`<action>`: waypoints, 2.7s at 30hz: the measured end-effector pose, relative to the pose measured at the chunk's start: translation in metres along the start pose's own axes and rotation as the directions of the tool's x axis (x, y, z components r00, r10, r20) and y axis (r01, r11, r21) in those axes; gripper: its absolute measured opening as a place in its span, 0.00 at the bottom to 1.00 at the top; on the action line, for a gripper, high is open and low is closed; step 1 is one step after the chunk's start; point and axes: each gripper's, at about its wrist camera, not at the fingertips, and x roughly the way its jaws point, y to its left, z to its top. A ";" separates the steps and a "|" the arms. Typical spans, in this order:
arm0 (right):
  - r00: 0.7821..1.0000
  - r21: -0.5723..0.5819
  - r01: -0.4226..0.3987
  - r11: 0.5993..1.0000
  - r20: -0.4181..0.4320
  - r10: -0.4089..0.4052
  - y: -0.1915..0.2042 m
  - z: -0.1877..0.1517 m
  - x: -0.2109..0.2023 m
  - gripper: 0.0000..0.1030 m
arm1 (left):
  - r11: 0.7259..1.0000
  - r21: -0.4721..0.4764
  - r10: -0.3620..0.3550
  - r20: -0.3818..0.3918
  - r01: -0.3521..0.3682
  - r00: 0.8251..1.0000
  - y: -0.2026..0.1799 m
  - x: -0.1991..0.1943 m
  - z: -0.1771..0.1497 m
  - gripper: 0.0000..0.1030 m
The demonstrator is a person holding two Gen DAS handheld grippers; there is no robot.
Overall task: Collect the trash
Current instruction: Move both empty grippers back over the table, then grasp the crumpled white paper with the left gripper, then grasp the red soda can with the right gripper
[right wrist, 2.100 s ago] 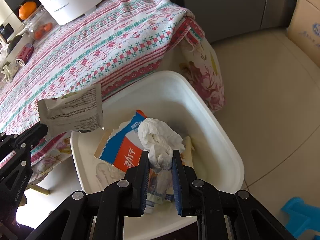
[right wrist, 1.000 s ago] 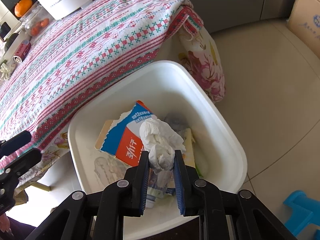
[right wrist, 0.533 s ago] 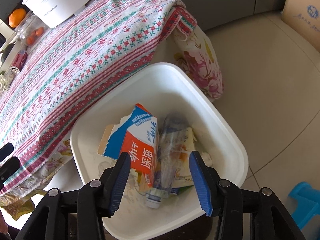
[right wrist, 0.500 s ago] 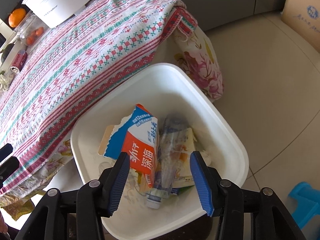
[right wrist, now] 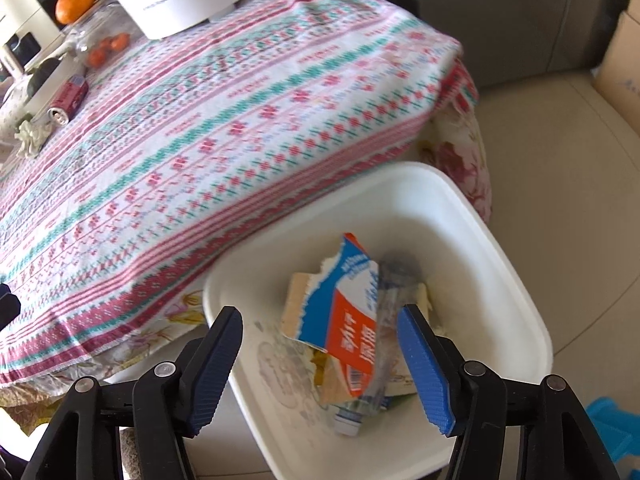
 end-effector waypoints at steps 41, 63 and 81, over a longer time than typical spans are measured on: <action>0.996 -0.305 -0.023 0.952 0.076 0.048 0.262 0.173 0.129 0.77 | 0.976 -0.215 0.000 0.184 0.040 0.983 0.228 0.140 0.199 0.13; 0.961 -0.194 -0.257 0.947 0.051 0.272 0.370 0.220 0.193 0.77 | 0.984 -0.179 0.046 0.194 -0.011 0.980 0.237 0.045 0.124 0.11; 0.948 -0.189 -0.307 0.933 0.023 0.317 0.379 0.222 0.193 0.55 | 0.984 -0.173 0.061 0.189 -0.028 0.980 0.206 0.015 0.116 0.11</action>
